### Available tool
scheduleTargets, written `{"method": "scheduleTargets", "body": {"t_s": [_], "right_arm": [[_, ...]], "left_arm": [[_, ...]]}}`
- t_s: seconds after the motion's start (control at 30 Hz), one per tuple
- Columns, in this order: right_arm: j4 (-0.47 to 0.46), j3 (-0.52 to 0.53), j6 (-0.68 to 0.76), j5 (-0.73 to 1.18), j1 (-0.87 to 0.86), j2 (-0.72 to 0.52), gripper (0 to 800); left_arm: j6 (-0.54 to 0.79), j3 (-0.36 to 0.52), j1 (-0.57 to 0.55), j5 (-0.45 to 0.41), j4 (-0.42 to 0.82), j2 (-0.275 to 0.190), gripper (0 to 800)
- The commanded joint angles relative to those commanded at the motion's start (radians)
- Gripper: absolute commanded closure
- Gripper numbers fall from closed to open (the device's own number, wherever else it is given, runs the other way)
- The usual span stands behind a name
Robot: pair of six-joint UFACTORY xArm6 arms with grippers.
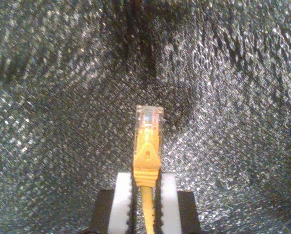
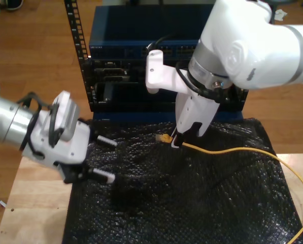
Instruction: Grab the cable and plug it in
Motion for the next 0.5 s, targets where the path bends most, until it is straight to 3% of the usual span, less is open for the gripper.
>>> {"method": "scheduleTargets", "body": {"t_s": [0.17,0.5], "right_arm": [[0.005,0.002,0.0,0.002,-0.003,-0.009,794],[0.11,0.0,-0.044,0.014,-0.009,-0.017,794]], "left_arm": [[-0.009,-0.009,-0.054,-0.028,-0.057,0.002,0],[-0.003,-0.031,-0.087,-0.048,-0.086,0.029,0]]}}
